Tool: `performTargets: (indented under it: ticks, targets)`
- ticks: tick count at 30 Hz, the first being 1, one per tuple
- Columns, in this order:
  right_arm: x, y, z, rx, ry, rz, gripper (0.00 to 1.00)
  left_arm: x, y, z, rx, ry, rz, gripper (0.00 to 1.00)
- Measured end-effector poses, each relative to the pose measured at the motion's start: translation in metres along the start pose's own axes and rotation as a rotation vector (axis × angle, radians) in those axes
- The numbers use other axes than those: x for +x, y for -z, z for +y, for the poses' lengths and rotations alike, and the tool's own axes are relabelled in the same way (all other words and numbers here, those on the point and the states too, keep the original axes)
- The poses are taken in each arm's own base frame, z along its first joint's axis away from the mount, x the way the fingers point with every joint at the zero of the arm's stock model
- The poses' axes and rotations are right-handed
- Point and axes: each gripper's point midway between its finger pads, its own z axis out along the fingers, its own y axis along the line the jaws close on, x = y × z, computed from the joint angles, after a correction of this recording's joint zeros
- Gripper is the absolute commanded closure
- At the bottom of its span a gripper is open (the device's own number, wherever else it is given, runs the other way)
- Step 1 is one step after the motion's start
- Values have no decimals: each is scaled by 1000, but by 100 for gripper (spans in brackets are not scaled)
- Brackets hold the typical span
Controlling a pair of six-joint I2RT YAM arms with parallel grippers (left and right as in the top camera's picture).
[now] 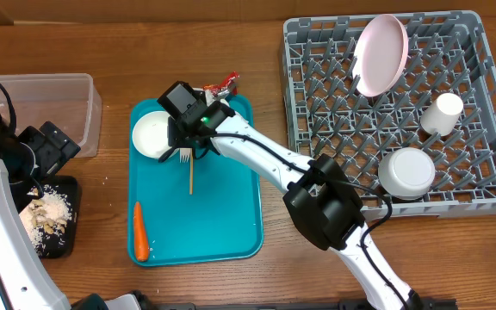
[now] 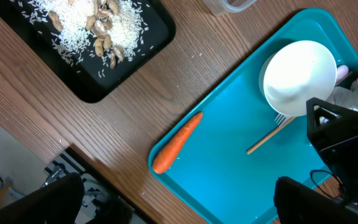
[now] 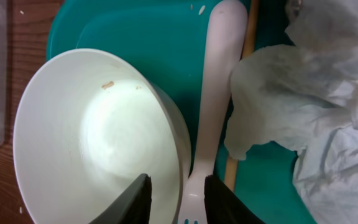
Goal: Sort waste into correct bins and load items into the dishwasher rack
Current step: 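Lower the right gripper and grasp the white bowl's rim, then lift the white bowl and carry it right into the dish rack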
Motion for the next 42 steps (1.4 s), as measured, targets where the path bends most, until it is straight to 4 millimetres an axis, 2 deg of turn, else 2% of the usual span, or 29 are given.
performTargets:
  ticks: [13, 19, 24, 27, 36, 39, 42]
  targets:
    - [2, 0, 2, -3, 5, 2, 69, 0, 0, 0, 0, 0, 0, 0]
    - [5, -8, -1, 5, 5, 10, 69, 0, 0, 0, 0, 0, 0, 0]
    - [5, -10, -1, 5, 3, 9, 82, 0, 0, 0, 0, 0, 0, 0]
    - [5, -10, -1, 3, 3, 7, 95, 0, 0, 0, 0, 0, 1, 0]
    - [7, -10, -3, 2, 1, 24, 96, 0, 0, 0, 0, 0, 0, 0]
    - [9, -8, -10, 14, -11, 57, 96, 0, 0, 0, 0, 0, 0, 0]
    - [-1, -1, -22, 27, -40, 72, 96, 0, 0, 0, 0, 0, 1, 0]
